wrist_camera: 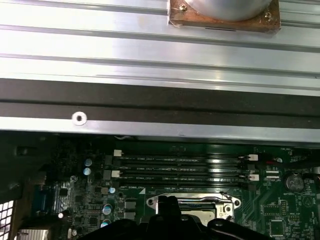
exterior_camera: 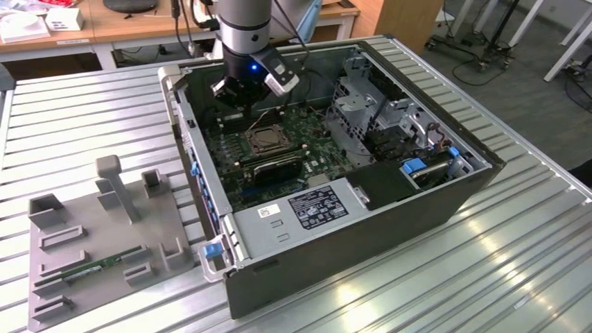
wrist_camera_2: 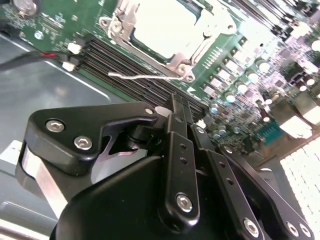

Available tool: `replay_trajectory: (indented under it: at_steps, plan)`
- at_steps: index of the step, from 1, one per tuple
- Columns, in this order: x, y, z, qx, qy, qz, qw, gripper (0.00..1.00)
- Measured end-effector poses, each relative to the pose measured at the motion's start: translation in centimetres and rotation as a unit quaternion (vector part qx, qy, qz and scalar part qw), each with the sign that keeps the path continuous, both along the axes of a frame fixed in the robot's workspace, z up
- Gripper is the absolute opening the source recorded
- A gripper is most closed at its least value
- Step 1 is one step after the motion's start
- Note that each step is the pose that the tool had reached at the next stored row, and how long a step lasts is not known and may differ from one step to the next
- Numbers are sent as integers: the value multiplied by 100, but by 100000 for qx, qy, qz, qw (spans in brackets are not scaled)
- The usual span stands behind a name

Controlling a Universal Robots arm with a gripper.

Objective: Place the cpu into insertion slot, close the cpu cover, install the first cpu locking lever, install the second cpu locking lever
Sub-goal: 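Install the first cpu locking lever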

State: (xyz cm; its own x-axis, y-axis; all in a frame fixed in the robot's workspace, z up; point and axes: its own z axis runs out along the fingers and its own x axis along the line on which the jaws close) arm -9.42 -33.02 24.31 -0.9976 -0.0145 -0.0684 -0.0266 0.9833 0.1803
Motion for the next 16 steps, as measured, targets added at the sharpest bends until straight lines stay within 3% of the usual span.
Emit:
replay_trajectory:
  at_steps: [5, 10, 16]
  plan:
    - [6, 0, -1, -40, -9, -4, 100000, 11]
    - [17, 11, -11, -831, -4, -3, 99997, 11]
    - [54, 43, -41, -877, -4, 1, 99996, 11]
